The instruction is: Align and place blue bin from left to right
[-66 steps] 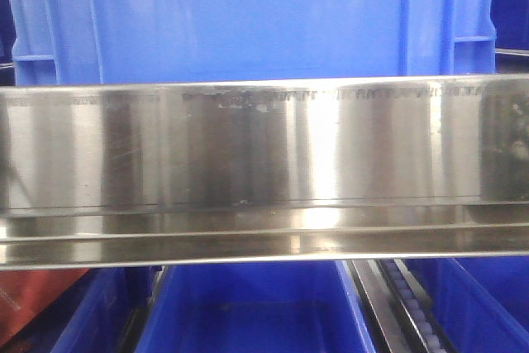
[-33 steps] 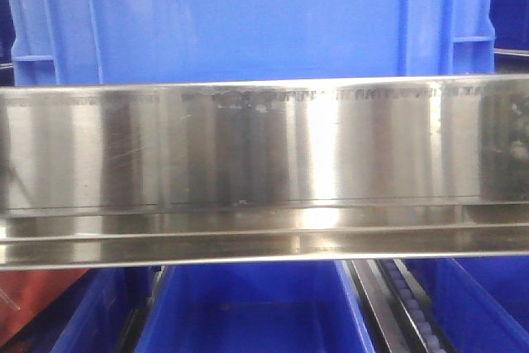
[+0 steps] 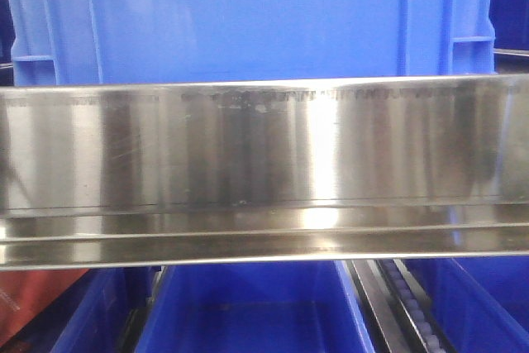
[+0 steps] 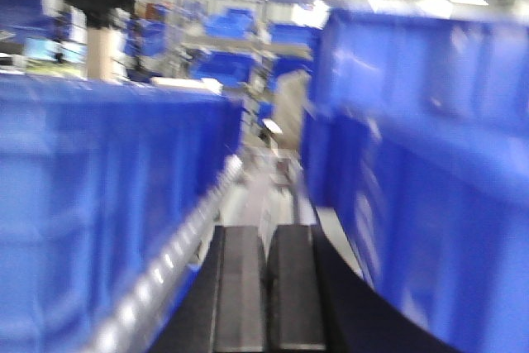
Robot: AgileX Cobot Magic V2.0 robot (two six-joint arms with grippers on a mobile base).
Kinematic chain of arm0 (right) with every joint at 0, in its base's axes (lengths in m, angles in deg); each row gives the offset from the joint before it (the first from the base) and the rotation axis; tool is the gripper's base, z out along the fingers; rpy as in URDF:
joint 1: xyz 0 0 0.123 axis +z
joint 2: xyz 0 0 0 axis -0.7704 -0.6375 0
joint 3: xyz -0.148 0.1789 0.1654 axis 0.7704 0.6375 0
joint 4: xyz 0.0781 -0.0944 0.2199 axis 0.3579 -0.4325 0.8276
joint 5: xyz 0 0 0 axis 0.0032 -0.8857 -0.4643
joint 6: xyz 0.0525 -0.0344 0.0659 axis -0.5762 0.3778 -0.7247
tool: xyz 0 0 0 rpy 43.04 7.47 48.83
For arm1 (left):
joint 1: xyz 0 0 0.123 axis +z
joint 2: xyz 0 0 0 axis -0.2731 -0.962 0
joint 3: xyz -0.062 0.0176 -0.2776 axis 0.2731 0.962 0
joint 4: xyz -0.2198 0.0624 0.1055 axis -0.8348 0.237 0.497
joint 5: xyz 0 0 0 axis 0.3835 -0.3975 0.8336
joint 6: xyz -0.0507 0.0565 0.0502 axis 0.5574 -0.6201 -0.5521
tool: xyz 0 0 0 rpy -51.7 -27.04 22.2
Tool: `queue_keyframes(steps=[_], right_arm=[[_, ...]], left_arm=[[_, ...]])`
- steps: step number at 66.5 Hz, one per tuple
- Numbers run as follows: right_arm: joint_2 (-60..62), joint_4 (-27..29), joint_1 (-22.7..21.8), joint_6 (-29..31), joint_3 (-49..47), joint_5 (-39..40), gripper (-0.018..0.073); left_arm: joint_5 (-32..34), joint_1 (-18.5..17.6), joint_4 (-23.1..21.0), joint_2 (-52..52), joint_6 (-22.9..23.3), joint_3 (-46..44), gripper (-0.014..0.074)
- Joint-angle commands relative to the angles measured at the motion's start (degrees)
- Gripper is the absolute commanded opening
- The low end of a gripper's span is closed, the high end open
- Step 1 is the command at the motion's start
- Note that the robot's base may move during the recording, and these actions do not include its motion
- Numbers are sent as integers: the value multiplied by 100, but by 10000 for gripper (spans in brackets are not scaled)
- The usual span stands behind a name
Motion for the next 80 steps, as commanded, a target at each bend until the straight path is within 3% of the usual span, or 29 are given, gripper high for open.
queue_keyframes(steps=[1, 23, 37, 53, 80], right_arm=[[274, 239, -178, 77, 381, 141, -166], [887, 251, -349, 77, 1306, 261, -166], [887, 238, -349, 77, 1306, 244, -166], [887, 216, 18, 77, 1306, 222, -166], [887, 216, 19, 77, 1306, 208, -166]], left_arm=[[120, -38, 23, 32, 2, 4, -111], [120, -38, 23, 32, 2, 4, -111], [120, -38, 23, 32, 2, 4, -111], [120, -38, 23, 32, 2, 4, -111], [120, -38, 23, 32, 2, 4, -111]])
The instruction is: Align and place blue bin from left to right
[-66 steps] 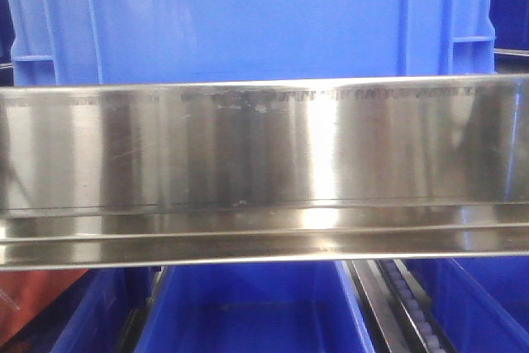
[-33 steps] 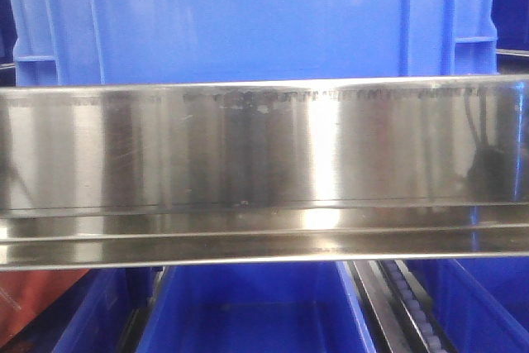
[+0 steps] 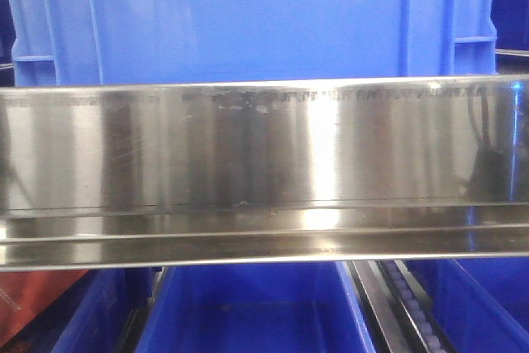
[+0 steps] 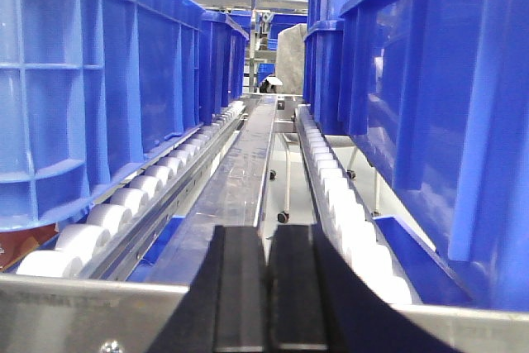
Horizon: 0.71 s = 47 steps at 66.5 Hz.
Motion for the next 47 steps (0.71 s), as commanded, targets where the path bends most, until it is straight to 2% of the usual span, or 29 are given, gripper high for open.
queue_keyframes(steps=[1, 39, 42, 47], right_arm=[[17, -12, 5, 29, 0, 91, -166], [17, -12, 5, 29, 0, 91, -166], [17, -12, 5, 29, 0, 91, -166], [17, -12, 5, 29, 0, 91, -166]], left_arm=[[119, -38, 23, 23, 2, 4, -111], [81, -25, 47, 34, -21, 4, -111], [71, 11, 34, 148, -326, 18, -111], [31, 197, -473, 445, -1410, 228, -111]])
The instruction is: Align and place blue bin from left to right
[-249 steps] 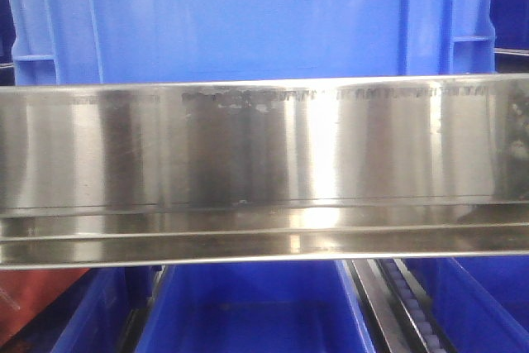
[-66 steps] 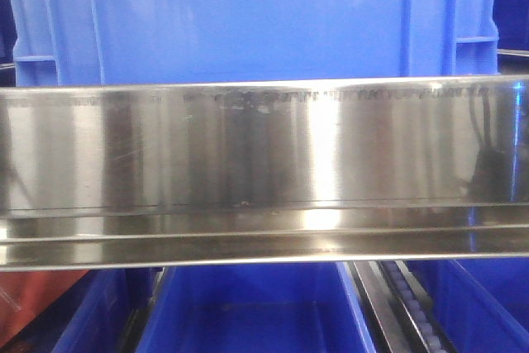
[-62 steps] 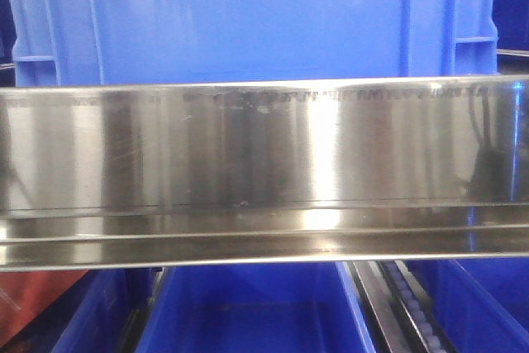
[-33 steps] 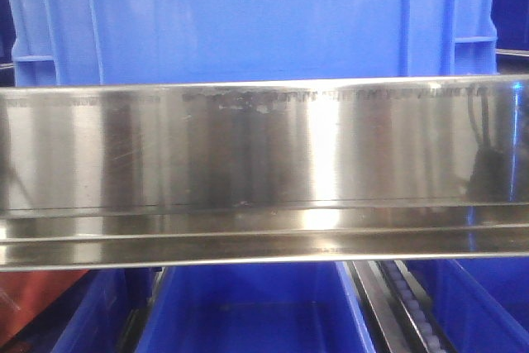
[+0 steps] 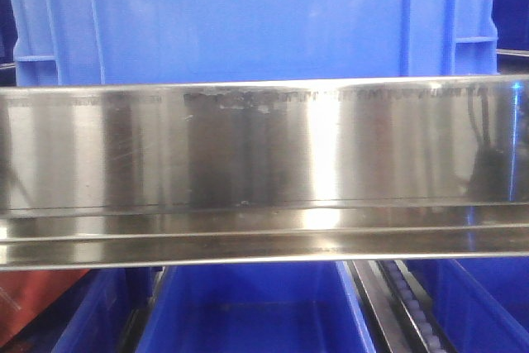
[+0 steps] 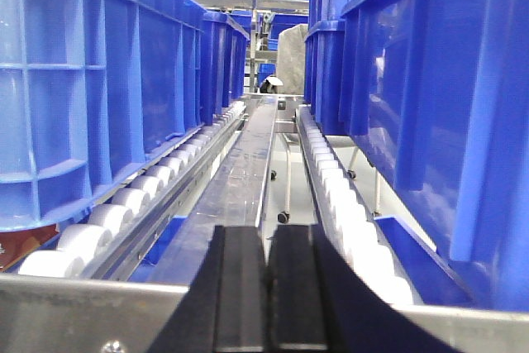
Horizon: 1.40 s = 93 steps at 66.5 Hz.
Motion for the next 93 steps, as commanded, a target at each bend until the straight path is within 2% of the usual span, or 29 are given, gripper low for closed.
queue_keyframes(steps=[1, 3, 5, 12, 18, 23, 26, 41, 48, 51, 67, 75, 93], right_arm=[[17, -12, 5, 29, 0, 91, -166], [17, -12, 5, 29, 0, 91, -166], [17, -12, 5, 29, 0, 91, -166], [17, -12, 5, 29, 0, 91, -166], [17, -12, 5, 29, 0, 91, -166], [17, -12, 5, 29, 0, 104, -166], [17, -12, 5, 29, 0, 104, -166], [17, -12, 5, 29, 0, 104, -166], [17, -12, 5, 29, 0, 104, -166], [17, -12, 5, 29, 0, 104, -166], [17, -12, 5, 29, 0, 104, -166], [17, -12, 5, 29, 0, 104, -166], [17, -12, 5, 29, 0, 104, -166]], left_arm=[[31, 226, -515, 364, -1225, 248, -111], [19, 408, -780, 573, -1752, 395, -111], [19, 586, -997, 752, -1958, 622, -111], [8, 1330, -1572, 1478, -1985, 1420, -111], [48, 1930, -2156, 1765, -2327, 2045, -111], [154, 2203, -2500, 1765, -2594, 2310, -111], [154, 2314, -2547, 1765, -2605, 2412, -111], [564, 2539, -2514, 1765, -2605, 2945, -111], [1460, 2539, -2395, 1765, -2605, 3229, -111], [1185, 2539, -2333, 1765, -2560, 3229, -111], [1128, 2325, -2278, 1765, -2560, 3229, -111], [853, 2234, -2278, 1765, -2512, 3229, -111], [1017, 2231, -2278, 1765, -2512, 3229, -111]])
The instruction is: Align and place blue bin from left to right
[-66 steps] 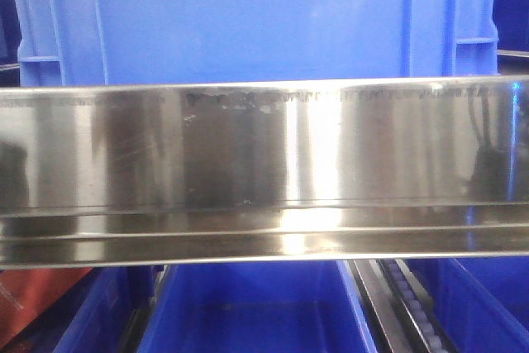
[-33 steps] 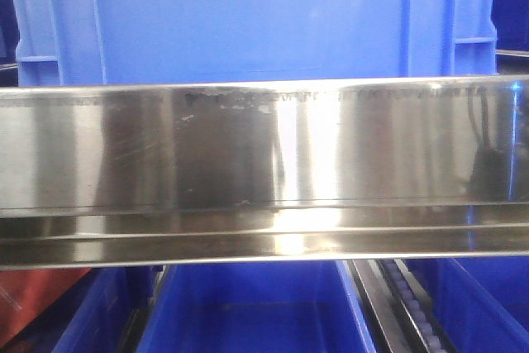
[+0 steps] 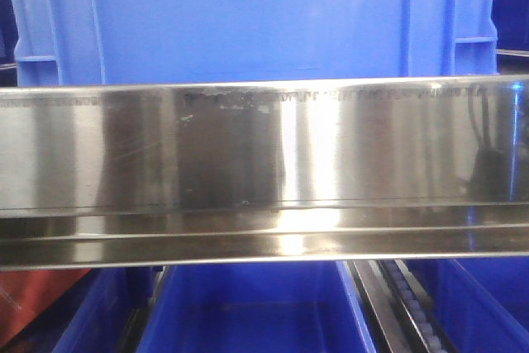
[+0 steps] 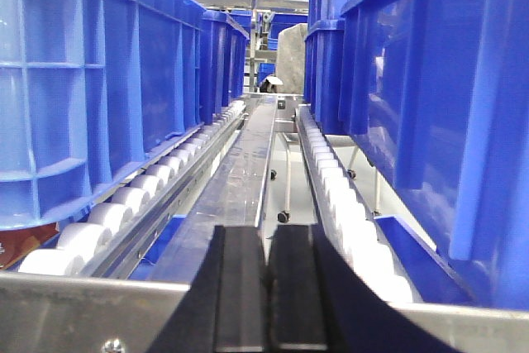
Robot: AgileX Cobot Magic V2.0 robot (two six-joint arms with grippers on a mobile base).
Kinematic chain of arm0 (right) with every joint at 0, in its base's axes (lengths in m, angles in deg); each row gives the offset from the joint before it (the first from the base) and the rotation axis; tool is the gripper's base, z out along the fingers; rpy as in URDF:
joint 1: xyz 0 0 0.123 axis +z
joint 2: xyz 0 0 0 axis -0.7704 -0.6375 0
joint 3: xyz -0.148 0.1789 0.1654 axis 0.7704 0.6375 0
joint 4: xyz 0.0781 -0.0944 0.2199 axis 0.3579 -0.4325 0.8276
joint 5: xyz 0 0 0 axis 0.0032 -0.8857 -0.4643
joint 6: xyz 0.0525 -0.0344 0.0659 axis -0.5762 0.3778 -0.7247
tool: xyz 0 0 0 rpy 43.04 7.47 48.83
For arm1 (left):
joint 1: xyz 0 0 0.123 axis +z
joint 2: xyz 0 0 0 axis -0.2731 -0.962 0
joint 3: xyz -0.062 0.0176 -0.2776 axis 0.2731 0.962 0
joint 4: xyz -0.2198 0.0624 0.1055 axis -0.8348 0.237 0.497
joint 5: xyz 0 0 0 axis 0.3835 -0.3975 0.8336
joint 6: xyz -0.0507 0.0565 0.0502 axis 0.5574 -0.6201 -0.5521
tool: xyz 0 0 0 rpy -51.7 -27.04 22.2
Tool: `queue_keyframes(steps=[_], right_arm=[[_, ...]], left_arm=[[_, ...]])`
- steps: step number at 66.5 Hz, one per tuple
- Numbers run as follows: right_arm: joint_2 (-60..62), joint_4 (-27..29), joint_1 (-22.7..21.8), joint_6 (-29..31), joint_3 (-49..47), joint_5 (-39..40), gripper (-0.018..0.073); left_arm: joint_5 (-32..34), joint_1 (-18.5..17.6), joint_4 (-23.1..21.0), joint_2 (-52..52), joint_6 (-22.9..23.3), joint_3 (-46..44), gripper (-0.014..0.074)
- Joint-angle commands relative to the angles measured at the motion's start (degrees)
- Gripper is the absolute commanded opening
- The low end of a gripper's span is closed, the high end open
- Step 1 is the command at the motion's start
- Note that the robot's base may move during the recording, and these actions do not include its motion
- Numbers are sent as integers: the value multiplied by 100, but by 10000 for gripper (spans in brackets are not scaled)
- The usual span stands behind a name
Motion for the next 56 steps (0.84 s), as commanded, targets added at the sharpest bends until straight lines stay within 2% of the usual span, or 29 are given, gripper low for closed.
queue_keyframes(steps=[1, 56], right_arm=[[17, -12, 5, 17, -3, 104, -166], [17, -12, 5, 17, -3, 104, -166]], left_arm=[[141, -32, 27, 30, 48, -8, -111], [198, -32, 27, 30, 48, -8, -111]])
